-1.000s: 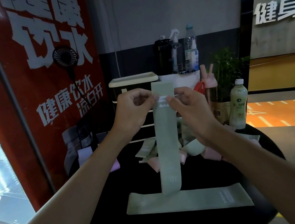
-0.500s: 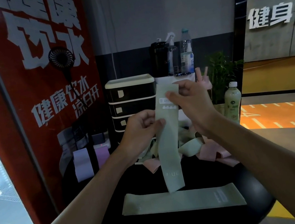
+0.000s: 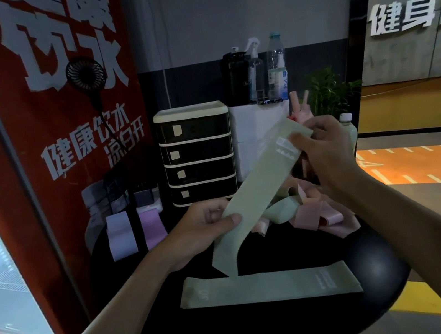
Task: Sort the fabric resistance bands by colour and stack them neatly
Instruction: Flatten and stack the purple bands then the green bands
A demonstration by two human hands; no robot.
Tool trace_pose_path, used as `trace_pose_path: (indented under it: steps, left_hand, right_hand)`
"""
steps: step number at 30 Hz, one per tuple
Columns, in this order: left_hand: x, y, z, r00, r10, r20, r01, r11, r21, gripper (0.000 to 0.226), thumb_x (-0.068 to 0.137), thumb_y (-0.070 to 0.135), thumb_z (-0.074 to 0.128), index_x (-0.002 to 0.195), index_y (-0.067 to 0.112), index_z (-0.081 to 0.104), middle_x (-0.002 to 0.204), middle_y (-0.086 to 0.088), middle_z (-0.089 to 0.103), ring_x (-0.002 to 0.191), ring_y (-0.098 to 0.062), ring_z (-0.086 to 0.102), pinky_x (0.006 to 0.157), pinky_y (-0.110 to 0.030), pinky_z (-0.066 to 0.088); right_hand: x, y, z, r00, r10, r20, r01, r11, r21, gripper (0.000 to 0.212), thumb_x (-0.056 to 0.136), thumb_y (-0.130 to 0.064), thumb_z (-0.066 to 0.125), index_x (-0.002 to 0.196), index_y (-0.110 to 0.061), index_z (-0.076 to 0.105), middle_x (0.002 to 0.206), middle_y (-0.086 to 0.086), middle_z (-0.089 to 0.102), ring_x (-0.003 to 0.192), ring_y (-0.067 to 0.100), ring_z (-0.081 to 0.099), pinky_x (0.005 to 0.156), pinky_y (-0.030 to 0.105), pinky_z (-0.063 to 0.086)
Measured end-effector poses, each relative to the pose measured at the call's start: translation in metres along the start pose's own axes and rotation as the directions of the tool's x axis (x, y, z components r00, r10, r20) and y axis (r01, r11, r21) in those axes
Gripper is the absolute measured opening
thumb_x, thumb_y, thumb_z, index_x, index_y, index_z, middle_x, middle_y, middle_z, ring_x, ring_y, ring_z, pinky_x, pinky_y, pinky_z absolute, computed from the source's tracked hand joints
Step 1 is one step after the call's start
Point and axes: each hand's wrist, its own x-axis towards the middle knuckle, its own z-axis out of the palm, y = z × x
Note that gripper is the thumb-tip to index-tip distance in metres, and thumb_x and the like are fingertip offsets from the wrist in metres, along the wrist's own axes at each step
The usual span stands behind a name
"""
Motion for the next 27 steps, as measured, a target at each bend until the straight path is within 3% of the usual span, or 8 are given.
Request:
trace_pose_path:
  steps: [2, 5, 10, 13, 16, 21, 27]
  left_hand:
    - [-0.006, -0.002, -0.008, 0.999, -0.028, 0.028, 0.028, 1.0, 0.008, 0.034, 0.092, 0.015, 0.065, 0.124, 0.003, 0.062, 0.119, -0.016, 0.071, 0.114, -0.034, 0.065, 0.101, -0.044, 0.05]
    - [-0.013, 0.001, -0.023, 0.996, -0.08, 0.033, 0.078, 0.995, 0.06, 0.033, 0.092, 0.012, 0.067, 0.125, 0.013, 0.063, 0.111, -0.016, 0.073, 0.103, -0.029, 0.069, 0.091, -0.037, 0.054]
    - [-0.028, -0.006, -0.045, 0.985, -0.169, 0.029, 0.162, 0.974, 0.155, 0.05, 0.08, 0.038, 0.08, 0.121, 0.017, 0.064, 0.106, -0.016, 0.074, 0.1, -0.033, 0.07, 0.09, -0.042, 0.057]
    - [-0.035, -0.013, -0.053, 0.981, -0.193, -0.017, 0.194, 0.969, 0.155, 0.039, 0.077, 0.03, 0.077, 0.113, 0.017, 0.067, 0.102, -0.018, 0.073, 0.096, -0.031, 0.071, 0.084, -0.037, 0.058]
    - [-0.039, -0.023, -0.056, 0.97, -0.223, -0.097, 0.234, 0.965, 0.121, 0.035, 0.076, 0.021, 0.079, 0.107, 0.012, 0.067, 0.097, -0.019, 0.073, 0.091, -0.028, 0.072, 0.08, -0.037, 0.058]
    - [-0.049, -0.039, -0.045, 0.955, -0.211, -0.207, 0.24, 0.962, 0.129, 0.022, 0.084, -0.001, 0.073, 0.103, 0.001, 0.062, 0.074, -0.006, 0.069, 0.066, -0.015, 0.061, 0.064, -0.029, 0.051]
    - [-0.055, -0.052, -0.035, 0.919, -0.16, -0.361, 0.209, 0.973, 0.101, 0.017, 0.082, -0.005, 0.074, 0.093, 0.002, 0.062, 0.079, -0.013, 0.069, 0.063, -0.021, 0.055, 0.06, -0.03, 0.048]
  right_hand:
    - [-0.006, 0.01, -0.012, 0.999, 0.025, 0.021, -0.025, 1.0, -0.012, 0.025, 0.085, 0.002, 0.066, 0.1, -0.012, 0.052, 0.089, 0.005, 0.067, 0.072, 0.012, 0.066, 0.055, 0.02, 0.055]
    - [-0.012, 0.025, -0.031, 0.997, 0.032, 0.075, -0.024, 0.995, -0.1, 0.027, 0.086, 0.006, 0.062, 0.108, -0.006, 0.052, 0.082, 0.005, 0.065, 0.069, 0.013, 0.063, 0.055, 0.028, 0.054]
    - [-0.03, 0.052, -0.066, 0.993, 0.069, 0.097, -0.047, 0.976, -0.211, 0.02, 0.085, 0.006, 0.065, 0.094, -0.009, 0.057, 0.073, 0.007, 0.062, 0.064, 0.01, 0.062, 0.059, 0.03, 0.052]
    - [-0.045, 0.066, -0.085, 0.977, 0.157, 0.143, -0.115, 0.958, -0.262, 0.018, 0.087, 0.0, 0.066, 0.097, -0.012, 0.058, 0.082, 0.025, 0.057, 0.071, 0.018, 0.061, 0.061, 0.029, 0.05]
    - [-0.062, 0.076, -0.1, 0.973, 0.175, 0.152, -0.111, 0.928, -0.355, 0.017, 0.087, 0.0, 0.066, 0.098, -0.01, 0.058, 0.078, 0.025, 0.052, 0.067, 0.018, 0.055, 0.062, 0.03, 0.043]
    - [-0.086, 0.088, -0.117, 0.958, 0.239, 0.157, -0.152, 0.892, -0.425, 0.02, 0.088, 0.008, 0.06, 0.103, -0.005, 0.057, 0.074, 0.016, 0.043, 0.071, 0.022, 0.042, 0.062, 0.034, 0.03]
    - [-0.099, 0.102, -0.124, 0.95, 0.241, 0.201, -0.09, 0.823, -0.561, 0.021, 0.086, 0.001, 0.065, 0.095, -0.018, 0.059, 0.052, -0.009, 0.039, 0.053, 0.006, 0.038, 0.06, 0.032, 0.032]
